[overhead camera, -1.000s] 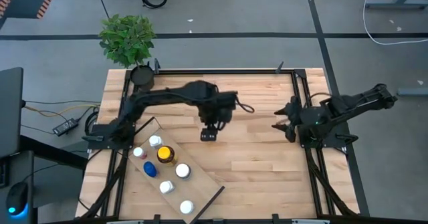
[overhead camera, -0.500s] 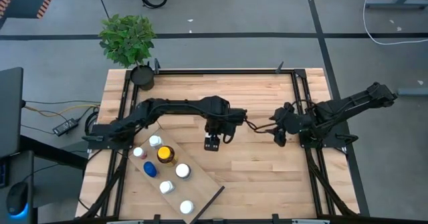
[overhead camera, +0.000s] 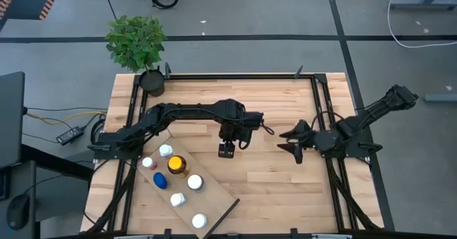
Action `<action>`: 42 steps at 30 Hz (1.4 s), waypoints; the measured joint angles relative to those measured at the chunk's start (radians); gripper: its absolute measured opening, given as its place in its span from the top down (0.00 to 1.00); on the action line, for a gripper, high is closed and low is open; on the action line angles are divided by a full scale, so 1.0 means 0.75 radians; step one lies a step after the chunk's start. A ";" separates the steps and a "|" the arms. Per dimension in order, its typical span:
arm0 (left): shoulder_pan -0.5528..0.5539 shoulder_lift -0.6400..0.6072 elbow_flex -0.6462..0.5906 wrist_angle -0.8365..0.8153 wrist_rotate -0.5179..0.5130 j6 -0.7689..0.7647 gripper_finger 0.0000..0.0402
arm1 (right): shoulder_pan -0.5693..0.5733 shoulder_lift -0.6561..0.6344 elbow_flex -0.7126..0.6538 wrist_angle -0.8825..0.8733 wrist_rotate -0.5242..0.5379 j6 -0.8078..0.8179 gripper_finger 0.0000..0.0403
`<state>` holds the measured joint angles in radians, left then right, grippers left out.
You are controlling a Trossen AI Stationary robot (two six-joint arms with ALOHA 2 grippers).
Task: Pick and place medicine bottles onto shelf by color
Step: Put the orange pill bottle on the shelf
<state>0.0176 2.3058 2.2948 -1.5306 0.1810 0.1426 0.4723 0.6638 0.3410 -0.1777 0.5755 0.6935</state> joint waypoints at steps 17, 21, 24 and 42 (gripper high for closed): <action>0.027 -0.001 -0.262 0.129 0.000 -0.001 0.34 | 0.092 -0.065 -0.258 0.452 -0.015 0.166 0.39; 0.017 -0.001 -0.262 0.185 -0.001 -0.011 0.34 | 0.092 -0.064 -0.233 0.447 -0.015 0.132 0.39; 0.013 -0.001 -0.262 0.191 0.001 -0.026 0.34 | 0.092 -0.064 -0.233 0.434 -0.015 0.147 0.39; -0.024 -0.031 -0.261 0.184 -0.001 -0.074 0.16 | 0.092 -0.039 -0.231 0.375 -0.040 0.197 0.39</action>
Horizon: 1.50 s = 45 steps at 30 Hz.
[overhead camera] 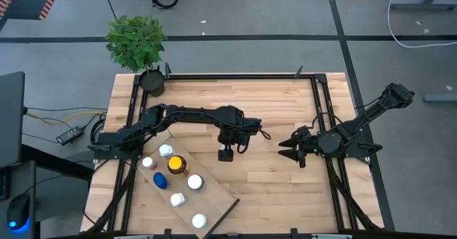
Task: Pick and place medicine bottles onto shelf by color
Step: Put the orange pill bottle on the shelf
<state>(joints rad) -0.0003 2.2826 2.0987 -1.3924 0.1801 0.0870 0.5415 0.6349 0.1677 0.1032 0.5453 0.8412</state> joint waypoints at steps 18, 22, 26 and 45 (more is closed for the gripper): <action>-0.042 0.006 0.000 0.078 -0.181 -0.007 0.04 | 0.000 0.071 0.000 0.003 0.000 0.031 0.39; -0.042 0.012 -0.001 0.080 -0.181 -0.009 0.06 | 0.000 0.071 0.000 0.003 -0.001 0.030 0.39; -0.043 0.012 -0.001 0.128 -0.183 -0.043 0.08 | 0.000 0.071 0.000 0.003 -0.001 0.030 0.39; -0.066 0.012 -0.146 0.155 -0.199 -0.172 0.08 | 0.000 0.071 0.000 0.002 0.000 0.030 0.39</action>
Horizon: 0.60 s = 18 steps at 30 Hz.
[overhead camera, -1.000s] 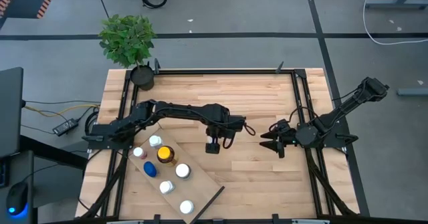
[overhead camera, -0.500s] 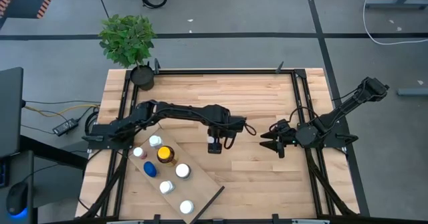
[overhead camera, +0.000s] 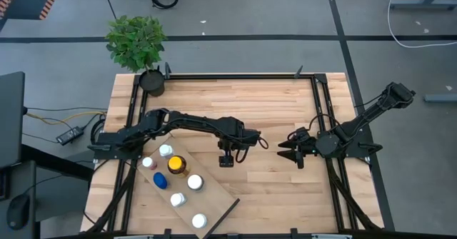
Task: Pick and place medicine bottles onto shelf by color
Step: Put the orange pill bottle on the shelf
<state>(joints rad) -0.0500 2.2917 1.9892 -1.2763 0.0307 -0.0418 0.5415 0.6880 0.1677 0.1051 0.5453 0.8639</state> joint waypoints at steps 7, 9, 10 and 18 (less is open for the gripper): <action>-0.006 0.000 0.000 0.019 -0.002 -0.003 0.08 | 0.000 0.000 0.000 0.000 0.000 0.001 0.39; -0.006 0.000 0.000 0.020 -0.002 -0.002 0.08 | 0.000 0.000 0.000 0.000 0.000 0.000 0.39; -0.007 0.000 0.000 0.021 -0.002 -0.001 0.09 | 0.000 0.000 0.000 0.000 0.000 0.001 0.39; -0.006 0.000 0.000 0.024 -0.001 0.000 0.25 | 0.000 0.000 0.000 0.000 0.000 0.001 0.39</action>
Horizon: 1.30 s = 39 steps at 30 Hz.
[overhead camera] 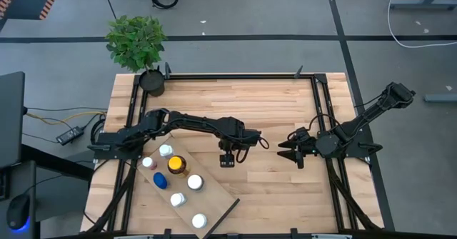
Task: Pick and place medicine bottles onto shelf by color
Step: Put the orange pill bottle on the shelf
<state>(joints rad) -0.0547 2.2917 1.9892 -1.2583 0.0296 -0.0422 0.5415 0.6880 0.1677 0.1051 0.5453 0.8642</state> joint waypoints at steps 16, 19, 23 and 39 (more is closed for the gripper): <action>-0.001 -0.001 0.000 -0.066 0.091 0.004 0.44 | 0.000 0.000 0.000 0.000 0.000 0.000 0.39; -0.013 -0.017 0.000 -0.105 0.149 0.050 0.39 | -0.001 -0.001 0.000 0.000 0.000 0.000 0.39; -0.047 -0.071 0.000 -0.152 0.151 0.144 0.43 | 0.000 -0.001 0.000 -0.001 0.000 0.000 0.39; -0.289 -0.214 0.000 -0.183 0.061 0.362 0.38 | 0.000 0.000 0.000 -0.003 0.000 -0.004 0.39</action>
<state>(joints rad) -0.2713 2.1315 1.9892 -1.3954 0.0757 0.2297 0.5414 0.6880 0.1677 0.1028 0.5453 0.8616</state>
